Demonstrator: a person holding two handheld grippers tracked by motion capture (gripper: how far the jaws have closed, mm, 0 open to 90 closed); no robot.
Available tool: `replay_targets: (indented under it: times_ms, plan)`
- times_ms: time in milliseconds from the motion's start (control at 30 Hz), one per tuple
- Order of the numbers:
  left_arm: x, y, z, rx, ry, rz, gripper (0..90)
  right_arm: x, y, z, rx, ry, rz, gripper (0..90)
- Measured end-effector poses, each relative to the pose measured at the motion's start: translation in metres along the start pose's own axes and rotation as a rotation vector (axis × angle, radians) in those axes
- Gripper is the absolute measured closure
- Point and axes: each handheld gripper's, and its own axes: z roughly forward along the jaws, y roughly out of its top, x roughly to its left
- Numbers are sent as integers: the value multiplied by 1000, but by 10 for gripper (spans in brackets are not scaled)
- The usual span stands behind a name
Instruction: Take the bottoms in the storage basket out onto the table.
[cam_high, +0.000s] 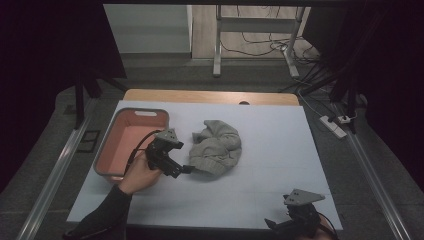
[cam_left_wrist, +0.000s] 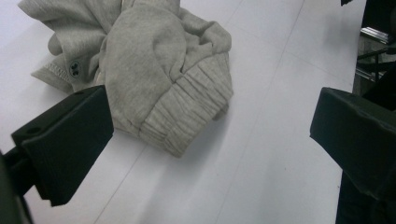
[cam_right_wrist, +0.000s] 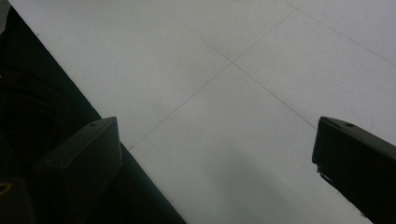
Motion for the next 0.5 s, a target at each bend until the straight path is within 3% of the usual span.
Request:
replay_targets:
  times_ms: [500]
  plan:
    - [-1,-16,-15,-18,11,-32,0,0,0,0,3,-1,-3,15]
